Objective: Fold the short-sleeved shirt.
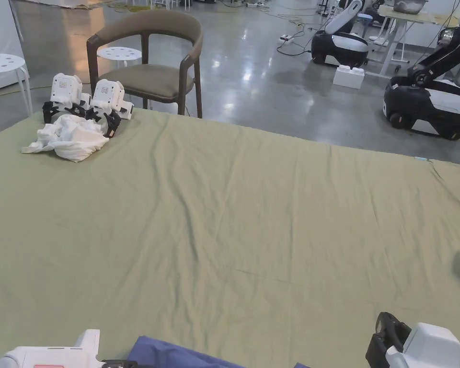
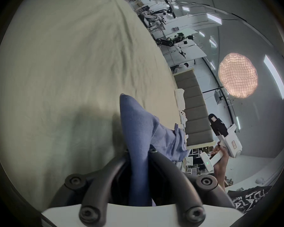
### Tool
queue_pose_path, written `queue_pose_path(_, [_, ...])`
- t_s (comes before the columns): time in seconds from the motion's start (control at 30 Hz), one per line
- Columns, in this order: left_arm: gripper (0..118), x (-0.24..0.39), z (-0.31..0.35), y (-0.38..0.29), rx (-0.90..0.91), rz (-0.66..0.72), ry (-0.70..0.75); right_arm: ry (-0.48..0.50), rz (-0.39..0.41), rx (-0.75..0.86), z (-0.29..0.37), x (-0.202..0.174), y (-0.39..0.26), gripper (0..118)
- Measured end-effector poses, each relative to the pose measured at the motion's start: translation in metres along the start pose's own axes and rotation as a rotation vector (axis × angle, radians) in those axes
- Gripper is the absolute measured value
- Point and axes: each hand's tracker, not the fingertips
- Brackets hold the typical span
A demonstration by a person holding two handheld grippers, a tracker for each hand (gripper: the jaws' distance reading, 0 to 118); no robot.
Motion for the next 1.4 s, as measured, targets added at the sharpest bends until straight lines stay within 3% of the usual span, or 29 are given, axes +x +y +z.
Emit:
queue_pose_path(0.2, [5, 0.057, 0.050, 0.023, 0.097, -0.087, 0.131, 0.015, 0.008, -0.001, -0.002, -0.002, 0.002, 0])
queue_pose_path(0.4, [5, 0.116, 0.113, 0.047, 0.186, -0.210, 0.444, 0.036, 0.016, 0.004, -0.006, -0.005, 0.004, 0])
queue_pose_path(0.53, [5, 0.140, 0.117, 0.054, 0.209, -0.255, 0.629, 0.053, 0.010, 0.001, -0.009, -0.008, 0.002, 0])
queue_pose_path(0.63, [5, 0.154, 0.099, 0.054, 0.179, -0.309, 0.685, 0.061, -0.003, -0.007, -0.011, -0.010, -0.002, 0])
queue_pose_path(0.83, [5, 0.182, 0.051, 0.039, 0.091, -0.451, 0.707, 0.060, -0.017, -0.015, -0.011, -0.006, -0.005, 0])
queue_pose_path(1.03, [5, 0.211, 0.000, 0.012, 0.002, -0.534, 0.618, 0.050, -0.011, -0.025, -0.010, 0.000, -0.005, 0])
queue_pose_path(1.4, [6, 0.207, -0.134, -0.037, -0.137, -0.556, 0.677, 0.034, -0.024, -0.047, -0.004, 0.005, -0.013, 0])
